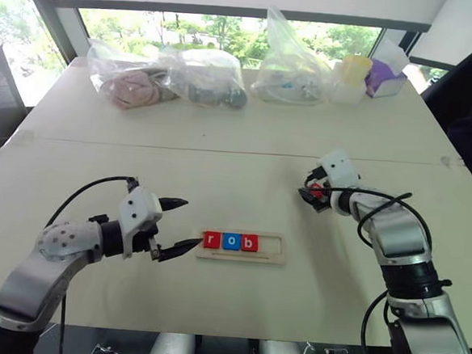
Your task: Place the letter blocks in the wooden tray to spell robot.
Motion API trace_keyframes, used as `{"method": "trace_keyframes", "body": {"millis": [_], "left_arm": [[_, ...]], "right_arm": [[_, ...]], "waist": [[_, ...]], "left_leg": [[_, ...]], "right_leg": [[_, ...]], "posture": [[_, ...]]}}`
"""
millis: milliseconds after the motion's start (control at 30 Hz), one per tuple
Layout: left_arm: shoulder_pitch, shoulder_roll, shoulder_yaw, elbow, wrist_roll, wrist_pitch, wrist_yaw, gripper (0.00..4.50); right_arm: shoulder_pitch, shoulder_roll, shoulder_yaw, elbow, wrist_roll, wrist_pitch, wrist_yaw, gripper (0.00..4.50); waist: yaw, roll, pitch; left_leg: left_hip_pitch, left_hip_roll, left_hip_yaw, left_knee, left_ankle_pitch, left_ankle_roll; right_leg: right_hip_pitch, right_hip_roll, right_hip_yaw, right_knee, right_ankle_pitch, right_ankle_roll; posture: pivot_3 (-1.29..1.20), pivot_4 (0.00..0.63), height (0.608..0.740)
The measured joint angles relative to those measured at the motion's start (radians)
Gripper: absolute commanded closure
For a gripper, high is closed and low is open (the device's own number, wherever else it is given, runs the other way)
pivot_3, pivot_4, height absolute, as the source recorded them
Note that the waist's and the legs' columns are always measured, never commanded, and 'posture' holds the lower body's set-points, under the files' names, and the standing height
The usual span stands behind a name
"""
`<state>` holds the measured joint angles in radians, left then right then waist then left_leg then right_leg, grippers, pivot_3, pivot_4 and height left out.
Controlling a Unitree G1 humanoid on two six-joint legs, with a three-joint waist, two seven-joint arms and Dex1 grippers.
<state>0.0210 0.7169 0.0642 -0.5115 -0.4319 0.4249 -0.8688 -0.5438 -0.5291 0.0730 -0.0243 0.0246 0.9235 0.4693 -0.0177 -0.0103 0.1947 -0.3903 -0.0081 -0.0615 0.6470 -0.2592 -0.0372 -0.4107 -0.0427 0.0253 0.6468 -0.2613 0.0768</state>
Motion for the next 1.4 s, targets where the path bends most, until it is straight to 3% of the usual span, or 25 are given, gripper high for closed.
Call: {"method": "trace_keyframes", "body": {"millis": [267,367,467,500,567,833,933,1067,1400], "left_arm": [[0.004,0.001,0.0,0.0,0.0,0.0,0.004,0.0],[0.004,0.001,0.0,0.0,0.0,0.0,0.005,0.0],[0.004,0.001,0.0,0.0,0.001,0.0,0.005,0.0],[0.004,0.001,0.0,0.0,0.001,0.0,0.005,0.0],[0.004,0.001,0.0,0.0,0.002,0.0,0.005,0.0],[-0.005,0.0,-0.001,0.004,0.007,-0.002,0.003,0.0],[-0.019,-0.002,-0.005,0.022,0.009,-0.011,0.001,0.0],[-0.027,-0.008,-0.014,0.038,0.009,-0.025,-0.006,0.0],[-0.106,-0.015,-0.053,0.131,0.022,-0.08,-0.052,0.0]], "right_arm": [[-0.036,0.001,-0.045,0.049,0.063,0.077,0.031,0.02],[-0.042,0.0,-0.049,0.048,0.084,0.114,0.046,0.75],[-0.042,-0.003,-0.048,0.033,0.109,0.148,0.059,2.07],[-0.042,-0.006,-0.048,0.028,0.114,0.158,0.06,2.71],[-0.042,-0.012,-0.048,0.025,0.119,0.166,0.064,3.34],[-0.043,-0.018,-0.047,-0.011,0.141,0.218,0.063,3.34],[-0.06,-0.019,-0.062,-0.111,0.158,0.329,0.032,3.34],[-0.048,0.001,-0.177,-0.352,0.181,0.589,-0.023,3.34],[0.372,0.049,-0.336,-0.74,0.361,0.684,-0.197,3.34]], "waist": [[0.0,0.0,0.0],[0.0,0.0,0.0],[0.001,0.0,0.0],[0.002,0.0,0.0],[0.003,0.0,0.0],[0.002,0.0,0.0],[0.002,0.001,0.0],[0.005,0.0,0.0],[0.002,-0.001,-0.001]], "left_leg": [[0.0,0.0,0.0,0.0,0.0,0.0],[0.0,0.0,0.0,0.0,0.0,0.0],[0.0,0.0,0.0,0.0,0.0,0.0],[0.0,0.0,0.0,0.0,0.0,0.0],[0.0,0.0,0.0,0.0,0.0,0.0],[0.0,0.0,0.0,0.0,0.0,0.0],[0.0,0.0,0.0,0.0,0.0,0.0],[-0.001,0.0,-0.001,-0.001,0.0,0.0],[-0.001,0.0,0.0,0.0,0.0,0.0]], "right_leg": [[0.0,0.0,0.0,0.0,0.0,0.0],[0.0,0.0,0.0,0.0,0.0,0.0],[0.0,0.0,0.0,0.0,0.0,0.0],[0.0,0.0,0.0,0.0,0.0,0.0],[0.0,0.0,0.0,0.0,0.0,0.0],[0.0,0.0,0.0,0.0,0.0,0.0],[0.0,0.0,0.0,0.0,0.0,0.0],[-0.001,-0.001,0.0,-0.001,0.0,0.0],[0.0,0.0,0.0,-0.001,-0.001,0.0]], "posture": [[0.0,0.15,0.74],[0.0,0.15,0.74],[0.0,0.15,0.74],[0.0,0.15,0.74],[0.0,0.15,0.74],[0.0,0.15,0.74],[0.0,0.15,0.74],[0.0,0.15,0.74],[0.0,0.15,0.74]]}}
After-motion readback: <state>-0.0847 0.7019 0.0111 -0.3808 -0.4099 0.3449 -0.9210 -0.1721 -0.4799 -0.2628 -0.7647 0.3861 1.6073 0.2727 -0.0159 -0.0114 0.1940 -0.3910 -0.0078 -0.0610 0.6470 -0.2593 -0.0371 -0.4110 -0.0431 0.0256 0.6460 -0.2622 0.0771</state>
